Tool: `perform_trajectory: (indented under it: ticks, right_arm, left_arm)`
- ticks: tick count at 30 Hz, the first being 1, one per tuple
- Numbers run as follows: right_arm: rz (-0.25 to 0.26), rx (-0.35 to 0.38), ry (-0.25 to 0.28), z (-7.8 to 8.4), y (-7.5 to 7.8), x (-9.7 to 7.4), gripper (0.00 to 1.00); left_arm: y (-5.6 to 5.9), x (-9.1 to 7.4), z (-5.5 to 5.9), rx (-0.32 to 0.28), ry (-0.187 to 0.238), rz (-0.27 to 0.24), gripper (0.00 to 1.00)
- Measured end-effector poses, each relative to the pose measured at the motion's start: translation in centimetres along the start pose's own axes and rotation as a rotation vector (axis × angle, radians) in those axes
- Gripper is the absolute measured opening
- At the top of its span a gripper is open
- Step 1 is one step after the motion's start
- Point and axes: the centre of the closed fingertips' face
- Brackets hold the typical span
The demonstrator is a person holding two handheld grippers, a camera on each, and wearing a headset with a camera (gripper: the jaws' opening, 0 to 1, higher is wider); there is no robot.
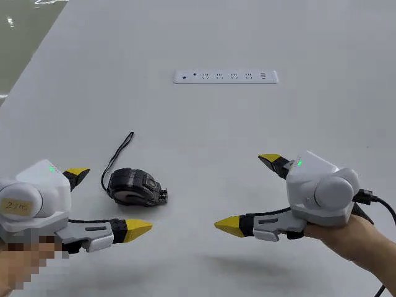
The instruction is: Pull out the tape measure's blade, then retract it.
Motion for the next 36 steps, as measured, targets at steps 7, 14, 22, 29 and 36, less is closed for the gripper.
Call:
perform_trajectory:
  ticks: [7,14,22,29,36]
  right_arm:
    - [0.025,0.022,0.02,-0.2,-0.3,-1.5,1.0]
    - [0.04,0.052,0.024,0.5,-1.3,-2.8,1.0]
    - [0.051,0.081,0.025,1.0,-2.2,-3.9,1.0]
    - [0.053,0.1,0.026,1.1,-2.7,-4.7,0.99]
    - [0.06,0.12,0.037,1.2,-2.9,-5.5,0.99]
  left_arm:
    - [0.6,-0.9,0.1,-0.009,0.018,0.021,1.0]
    - [1.1,-2.1,0.4,-0.019,0.038,0.023,1.0]
    - [1.5,-2.9,0.9,-0.02,0.035,0.018,1.0]
    - [2.3,-3.2,0.8,-0.022,0.042,0.027,1.0]
    - [2.9,-3.3,1.2,-0.019,0.034,0.038,1.0]
Point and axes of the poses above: the centre of the closed fingertips' face, and the gripper's own axes: x roughly forward along the fingers, y roughly to its right, z roughly out of its underside, and after that the axes turned 9 degrees about -x, right-handed
